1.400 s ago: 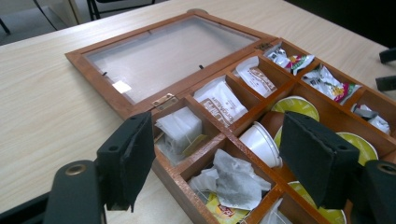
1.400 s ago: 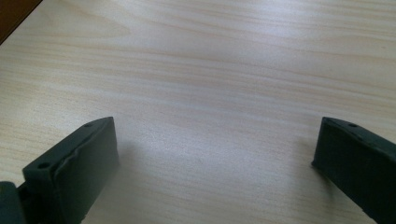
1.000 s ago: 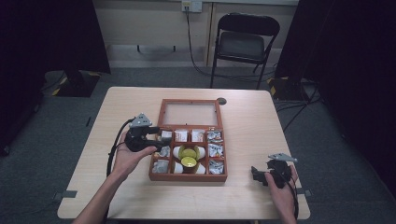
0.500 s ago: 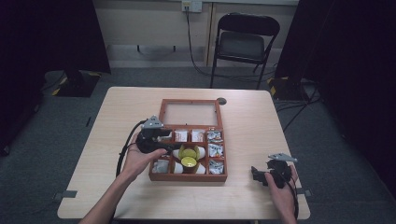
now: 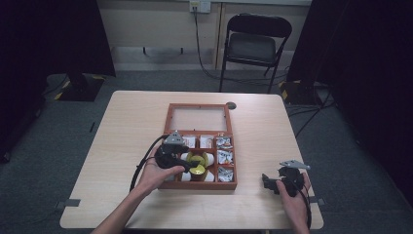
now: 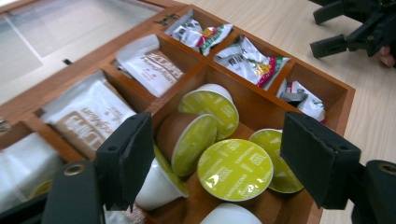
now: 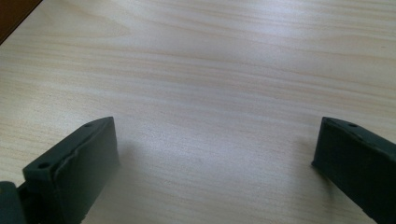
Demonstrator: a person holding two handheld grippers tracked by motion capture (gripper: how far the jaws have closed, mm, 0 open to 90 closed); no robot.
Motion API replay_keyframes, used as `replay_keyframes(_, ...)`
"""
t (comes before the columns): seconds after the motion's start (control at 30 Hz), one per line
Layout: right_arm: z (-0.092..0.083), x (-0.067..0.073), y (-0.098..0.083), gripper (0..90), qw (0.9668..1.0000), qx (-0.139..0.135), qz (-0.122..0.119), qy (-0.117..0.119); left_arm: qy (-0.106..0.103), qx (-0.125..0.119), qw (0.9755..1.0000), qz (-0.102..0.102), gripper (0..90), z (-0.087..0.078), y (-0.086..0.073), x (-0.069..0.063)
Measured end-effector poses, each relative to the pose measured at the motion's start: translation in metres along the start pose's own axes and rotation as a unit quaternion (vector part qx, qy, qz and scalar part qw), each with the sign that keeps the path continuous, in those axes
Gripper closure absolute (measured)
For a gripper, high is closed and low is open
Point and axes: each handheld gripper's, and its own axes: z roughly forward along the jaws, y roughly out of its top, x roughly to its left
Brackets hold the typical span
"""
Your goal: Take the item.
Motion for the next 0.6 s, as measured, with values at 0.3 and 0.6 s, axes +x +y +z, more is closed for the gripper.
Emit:
replay_keyframes(0.3,0.0,0.0,0.0,0.0,1.0,0.0,0.0,0.0,0.002,0.025,0.9996,0.007,28.9,0.011,-0.006,-0.001)
replay_keyframes(0.6,0.0,0.0,0.0,0.0,1.0,0.0,0.0,0.0,-0.012,0.04,0.9991,0.001,30.3,0.02,-0.009,-0.002)
